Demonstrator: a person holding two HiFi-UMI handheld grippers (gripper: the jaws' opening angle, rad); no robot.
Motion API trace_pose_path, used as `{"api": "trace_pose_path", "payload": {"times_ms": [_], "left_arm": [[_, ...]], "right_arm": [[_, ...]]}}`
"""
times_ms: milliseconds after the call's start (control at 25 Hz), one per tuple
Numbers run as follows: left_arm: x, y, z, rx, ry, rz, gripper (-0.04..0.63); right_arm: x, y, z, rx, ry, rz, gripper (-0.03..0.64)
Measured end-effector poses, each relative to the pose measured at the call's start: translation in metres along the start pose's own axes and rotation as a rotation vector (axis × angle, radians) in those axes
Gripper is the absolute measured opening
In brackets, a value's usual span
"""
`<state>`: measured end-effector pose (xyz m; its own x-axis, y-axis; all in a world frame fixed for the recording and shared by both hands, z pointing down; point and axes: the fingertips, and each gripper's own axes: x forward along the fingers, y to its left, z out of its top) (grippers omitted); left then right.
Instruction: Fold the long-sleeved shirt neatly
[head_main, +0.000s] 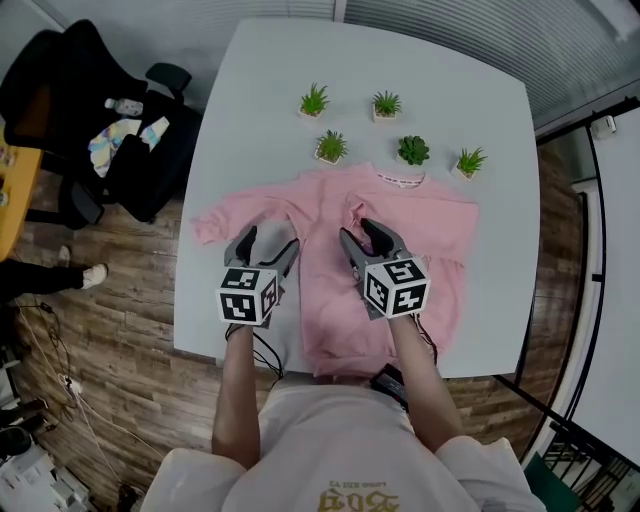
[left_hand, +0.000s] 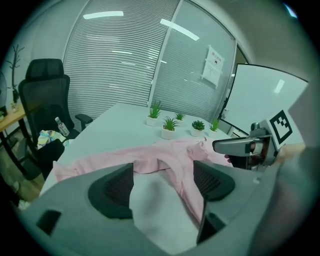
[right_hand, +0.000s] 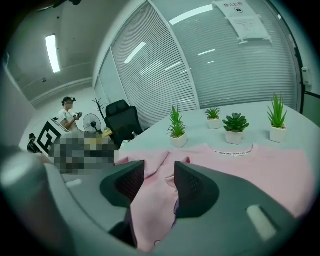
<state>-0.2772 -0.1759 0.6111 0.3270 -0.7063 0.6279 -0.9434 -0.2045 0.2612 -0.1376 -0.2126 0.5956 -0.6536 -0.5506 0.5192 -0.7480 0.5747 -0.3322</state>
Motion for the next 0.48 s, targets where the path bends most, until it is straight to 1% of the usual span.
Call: {"api": "trace_pose_path", "payload": {"times_ms": [240,480], "left_arm": [[-0.015,0.04,-0.012,-0.048,0.012,0.083,0.377],[-0.028,0.077,-0.017,-0.089,0.003,0.159,0.367]], "right_arm": [[0.009,0.022,-0.006,-0.015,0.027,0.042,0.196],[0.021,0.054,-0.014,-0.052,0.071,0.108,0.189]]}}
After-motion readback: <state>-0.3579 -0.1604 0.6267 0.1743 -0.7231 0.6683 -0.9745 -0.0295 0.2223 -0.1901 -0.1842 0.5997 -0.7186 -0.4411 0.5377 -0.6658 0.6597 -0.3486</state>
